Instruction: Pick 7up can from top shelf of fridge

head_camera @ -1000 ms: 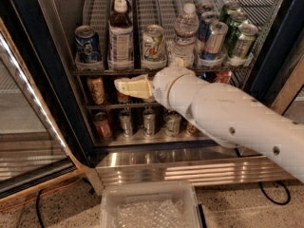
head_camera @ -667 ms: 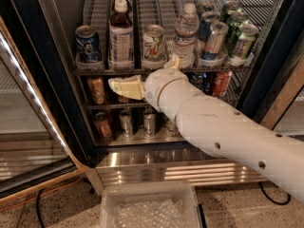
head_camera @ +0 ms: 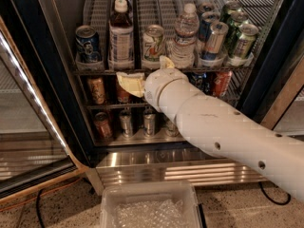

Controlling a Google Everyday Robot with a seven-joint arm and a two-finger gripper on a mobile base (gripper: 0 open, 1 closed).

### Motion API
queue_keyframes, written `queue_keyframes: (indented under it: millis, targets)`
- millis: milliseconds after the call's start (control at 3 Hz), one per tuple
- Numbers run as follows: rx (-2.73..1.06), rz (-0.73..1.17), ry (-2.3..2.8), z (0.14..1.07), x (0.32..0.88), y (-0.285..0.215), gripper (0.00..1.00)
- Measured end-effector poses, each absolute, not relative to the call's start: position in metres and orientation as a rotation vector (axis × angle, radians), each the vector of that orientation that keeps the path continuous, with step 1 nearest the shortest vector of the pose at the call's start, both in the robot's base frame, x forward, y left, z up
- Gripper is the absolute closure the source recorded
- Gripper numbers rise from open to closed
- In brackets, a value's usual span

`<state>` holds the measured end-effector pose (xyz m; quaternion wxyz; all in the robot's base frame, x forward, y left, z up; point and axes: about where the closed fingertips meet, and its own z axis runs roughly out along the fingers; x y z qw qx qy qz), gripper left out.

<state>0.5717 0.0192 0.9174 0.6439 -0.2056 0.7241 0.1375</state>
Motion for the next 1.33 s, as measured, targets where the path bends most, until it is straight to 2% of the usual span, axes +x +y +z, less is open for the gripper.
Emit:
queue_keyframes:
  millis: [667, 1000, 1333]
  targets:
    - [-0.471, 0.288, 1.631, 0.916, 0.576, 0.019, 0.21]
    - [-0.471, 0.235, 1.605, 0.91, 0.591, 0.014, 0.25]
    - [-0.477, 0.175, 1.55, 0.909, 0.607, 0.012, 0.21]
